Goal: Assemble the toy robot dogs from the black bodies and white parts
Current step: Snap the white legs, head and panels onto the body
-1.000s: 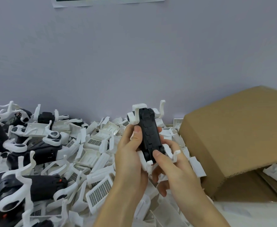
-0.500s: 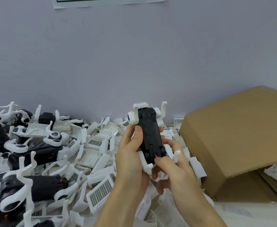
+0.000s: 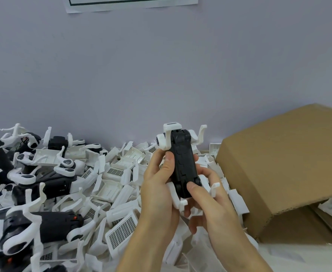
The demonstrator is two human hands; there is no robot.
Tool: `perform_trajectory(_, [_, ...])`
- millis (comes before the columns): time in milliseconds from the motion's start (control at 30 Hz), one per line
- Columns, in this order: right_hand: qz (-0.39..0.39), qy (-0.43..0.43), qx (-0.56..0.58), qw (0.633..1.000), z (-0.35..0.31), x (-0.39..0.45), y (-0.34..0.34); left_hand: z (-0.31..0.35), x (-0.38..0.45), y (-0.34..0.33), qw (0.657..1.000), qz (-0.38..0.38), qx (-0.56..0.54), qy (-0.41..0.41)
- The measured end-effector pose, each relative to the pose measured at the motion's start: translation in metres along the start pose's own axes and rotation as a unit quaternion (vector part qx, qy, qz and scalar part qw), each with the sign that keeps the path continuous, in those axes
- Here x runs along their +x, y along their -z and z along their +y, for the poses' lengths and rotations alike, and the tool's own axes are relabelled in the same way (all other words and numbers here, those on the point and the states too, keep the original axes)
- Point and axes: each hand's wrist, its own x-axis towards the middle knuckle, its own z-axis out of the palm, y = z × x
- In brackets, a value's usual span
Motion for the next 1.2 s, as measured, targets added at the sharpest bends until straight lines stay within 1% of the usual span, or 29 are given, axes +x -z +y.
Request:
perform_trajectory(567, [-0.015, 0.019, -0.012, 1.0, 0.0058, 0.0009, 0.0024, 0.0001, 0.0007, 0.0005, 1.0, 0.012, -0.001, 0.002])
perform_trajectory(833, [-0.005, 0.027, -0.026, 0.999, 0.007, 0.0005, 0.0009, 0.0003, 0.0005, -0.0013, 1.0, 0.009, -0.024, -0.001])
perform_trajectory(1200, [0.002, 0.019, -0.017, 1.0, 0.0085, 0.0028, 0.0013, -0.0001, 0.0013, -0.0012, 1.0, 0.017, -0.015, -0.002])
